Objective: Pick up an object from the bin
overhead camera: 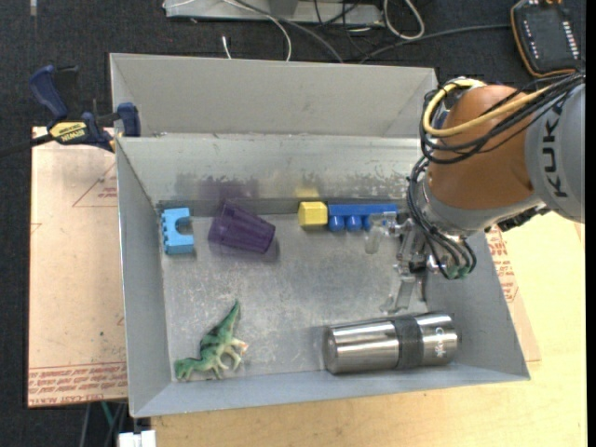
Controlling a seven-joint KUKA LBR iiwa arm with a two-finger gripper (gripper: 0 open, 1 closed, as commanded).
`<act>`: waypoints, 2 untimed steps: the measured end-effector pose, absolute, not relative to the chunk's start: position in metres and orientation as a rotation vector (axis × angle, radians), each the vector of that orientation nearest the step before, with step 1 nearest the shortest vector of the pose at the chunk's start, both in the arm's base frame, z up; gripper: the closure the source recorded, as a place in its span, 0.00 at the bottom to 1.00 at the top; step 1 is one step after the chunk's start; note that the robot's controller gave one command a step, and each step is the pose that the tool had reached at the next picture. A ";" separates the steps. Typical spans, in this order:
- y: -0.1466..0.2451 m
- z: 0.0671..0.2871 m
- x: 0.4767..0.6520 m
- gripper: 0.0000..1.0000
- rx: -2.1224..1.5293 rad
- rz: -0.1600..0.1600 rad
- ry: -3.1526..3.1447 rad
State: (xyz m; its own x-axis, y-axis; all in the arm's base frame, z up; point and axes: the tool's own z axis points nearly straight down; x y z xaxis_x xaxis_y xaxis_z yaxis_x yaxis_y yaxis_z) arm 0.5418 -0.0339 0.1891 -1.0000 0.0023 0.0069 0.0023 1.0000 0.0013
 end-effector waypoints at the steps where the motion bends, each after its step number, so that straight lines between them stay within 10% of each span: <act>1: -0.034 0.194 0.543 0.00 0.000 -0.001 -3.143; 2: -0.031 0.096 0.492 0.00 0.325 -0.005 -3.120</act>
Offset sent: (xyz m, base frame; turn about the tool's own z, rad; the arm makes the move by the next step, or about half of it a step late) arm -0.0617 0.0020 -0.1191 -0.2534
